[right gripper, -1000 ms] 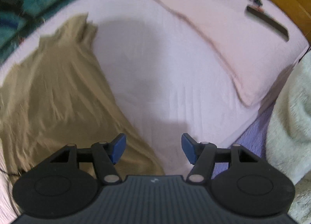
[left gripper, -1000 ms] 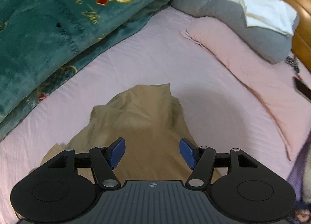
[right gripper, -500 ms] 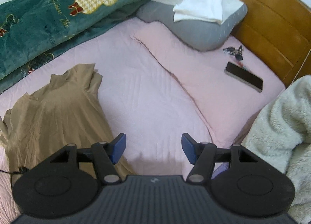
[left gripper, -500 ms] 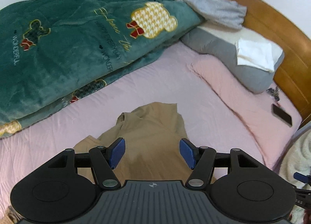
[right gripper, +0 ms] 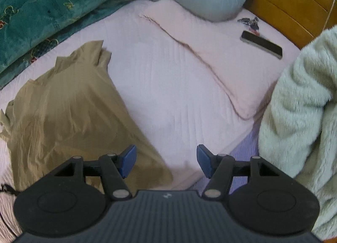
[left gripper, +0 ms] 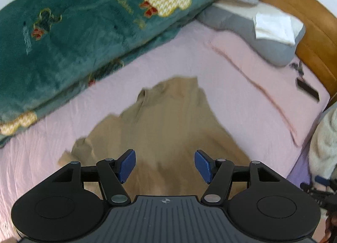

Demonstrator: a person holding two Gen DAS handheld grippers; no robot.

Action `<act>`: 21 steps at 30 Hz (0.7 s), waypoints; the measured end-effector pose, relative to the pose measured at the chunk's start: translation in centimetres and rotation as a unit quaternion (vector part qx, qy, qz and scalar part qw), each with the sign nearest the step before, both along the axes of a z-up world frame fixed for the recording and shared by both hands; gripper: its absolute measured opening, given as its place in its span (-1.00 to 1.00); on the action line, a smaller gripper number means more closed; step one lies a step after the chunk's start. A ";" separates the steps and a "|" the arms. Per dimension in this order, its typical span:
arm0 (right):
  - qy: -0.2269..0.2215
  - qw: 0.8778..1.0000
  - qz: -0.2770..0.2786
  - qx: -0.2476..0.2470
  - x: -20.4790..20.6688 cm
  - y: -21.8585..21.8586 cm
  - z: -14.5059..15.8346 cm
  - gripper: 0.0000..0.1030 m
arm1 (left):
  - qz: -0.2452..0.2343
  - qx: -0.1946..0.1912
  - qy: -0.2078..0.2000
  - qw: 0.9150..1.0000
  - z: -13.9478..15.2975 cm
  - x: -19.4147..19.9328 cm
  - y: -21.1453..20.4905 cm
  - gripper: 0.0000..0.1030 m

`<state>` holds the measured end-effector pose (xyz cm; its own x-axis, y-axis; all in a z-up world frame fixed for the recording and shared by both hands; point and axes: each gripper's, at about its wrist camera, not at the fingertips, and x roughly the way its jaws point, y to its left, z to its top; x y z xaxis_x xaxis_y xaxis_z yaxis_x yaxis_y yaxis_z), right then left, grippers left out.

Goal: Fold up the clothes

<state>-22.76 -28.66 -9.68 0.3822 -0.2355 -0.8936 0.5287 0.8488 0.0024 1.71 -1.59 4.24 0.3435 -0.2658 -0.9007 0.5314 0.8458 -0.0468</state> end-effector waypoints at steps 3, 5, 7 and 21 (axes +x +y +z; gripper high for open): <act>-0.022 1.000 -0.009 0.016 -1.2 0.7 0.1 0.23 | 0.002 -0.003 0.000 1.000 0.1 -0.9 1.1 0.24; -0.069 0.997 -0.022 0.030 -2.2 1.2 1.0 0.23 | 0.004 -0.009 -0.001 1.000 0.4 -1.6 1.9 0.24; -0.119 0.990 -0.034 0.062 -2.9 1.5 2.0 0.23 | 0.006 -0.014 -0.003 1.000 0.6 -2.2 2.7 0.24; -0.323 0.902 0.028 0.285 -3.1 6.0 10.2 0.22 | 0.025 -0.059 -0.032 0.997 4.0 -5.5 7.4 0.24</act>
<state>-25.87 -22.62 0.56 0.8633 0.2283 -0.4501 0.2168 0.6376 0.7392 -3.82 5.81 8.20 0.4149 -0.3496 -0.8400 0.4933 0.8622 -0.1152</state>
